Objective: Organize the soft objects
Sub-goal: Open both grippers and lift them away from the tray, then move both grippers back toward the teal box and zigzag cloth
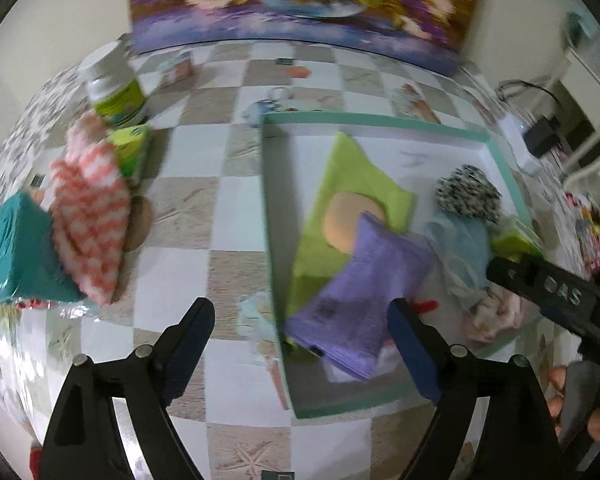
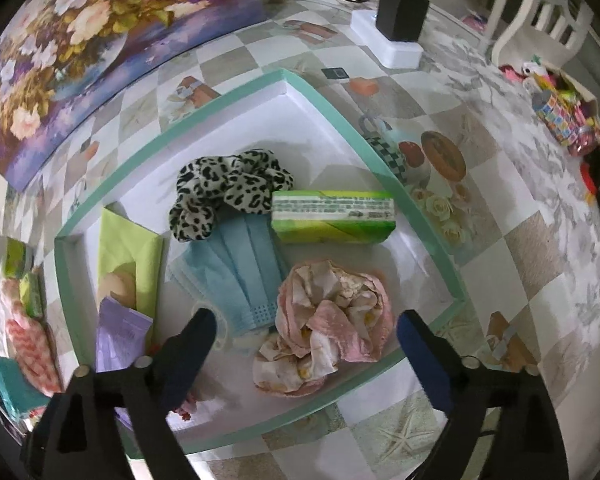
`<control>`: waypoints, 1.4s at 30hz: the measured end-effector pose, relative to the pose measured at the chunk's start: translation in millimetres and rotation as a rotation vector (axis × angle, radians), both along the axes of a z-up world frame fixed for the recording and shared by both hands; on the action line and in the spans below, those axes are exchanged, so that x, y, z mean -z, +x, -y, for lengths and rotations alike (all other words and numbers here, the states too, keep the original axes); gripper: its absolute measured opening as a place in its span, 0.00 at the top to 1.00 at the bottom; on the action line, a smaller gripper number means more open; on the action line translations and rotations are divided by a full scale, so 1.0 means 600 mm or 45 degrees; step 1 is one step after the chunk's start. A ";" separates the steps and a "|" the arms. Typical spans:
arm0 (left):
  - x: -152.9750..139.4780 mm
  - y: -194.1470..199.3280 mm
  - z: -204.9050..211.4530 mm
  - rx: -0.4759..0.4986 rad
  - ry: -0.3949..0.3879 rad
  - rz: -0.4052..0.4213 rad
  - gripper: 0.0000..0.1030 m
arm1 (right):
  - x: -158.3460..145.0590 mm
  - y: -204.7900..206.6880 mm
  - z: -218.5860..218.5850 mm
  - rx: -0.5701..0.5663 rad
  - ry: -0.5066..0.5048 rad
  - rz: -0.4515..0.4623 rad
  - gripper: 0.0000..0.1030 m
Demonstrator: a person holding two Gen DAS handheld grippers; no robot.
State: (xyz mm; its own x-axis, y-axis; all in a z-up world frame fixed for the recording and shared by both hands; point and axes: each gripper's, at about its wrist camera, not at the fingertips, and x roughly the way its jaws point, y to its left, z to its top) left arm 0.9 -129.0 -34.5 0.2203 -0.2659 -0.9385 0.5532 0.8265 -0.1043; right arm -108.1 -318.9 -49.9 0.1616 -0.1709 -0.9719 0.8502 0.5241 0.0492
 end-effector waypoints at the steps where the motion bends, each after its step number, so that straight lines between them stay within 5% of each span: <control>1: 0.001 0.003 -0.004 -0.017 -0.001 -0.003 0.11 | 0.000 0.001 -0.001 -0.004 -0.005 -0.006 0.02; 4: 0.000 0.008 -0.013 -0.054 -0.004 -0.001 0.03 | -0.001 0.002 -0.001 -0.008 -0.021 -0.021 0.00; 18: -0.001 0.022 -0.036 -0.133 0.016 -0.079 0.03 | -0.024 0.000 -0.008 -0.013 -0.045 -0.027 0.00; 29: -0.053 0.075 -0.108 -0.316 -0.078 -0.074 0.03 | -0.065 0.056 -0.085 -0.210 -0.117 0.026 0.00; 42: -0.130 0.143 -0.244 -0.527 -0.131 0.100 0.03 | -0.074 0.119 -0.189 -0.460 -0.061 0.124 0.00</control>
State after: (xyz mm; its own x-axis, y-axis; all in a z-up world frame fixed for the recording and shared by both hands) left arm 86.7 17.3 43.5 0.3976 -0.2317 -0.8878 0.1867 0.9678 -0.1690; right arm -36.9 -205.8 -5.7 0.3111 -0.1308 -0.9413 0.6024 0.7933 0.0888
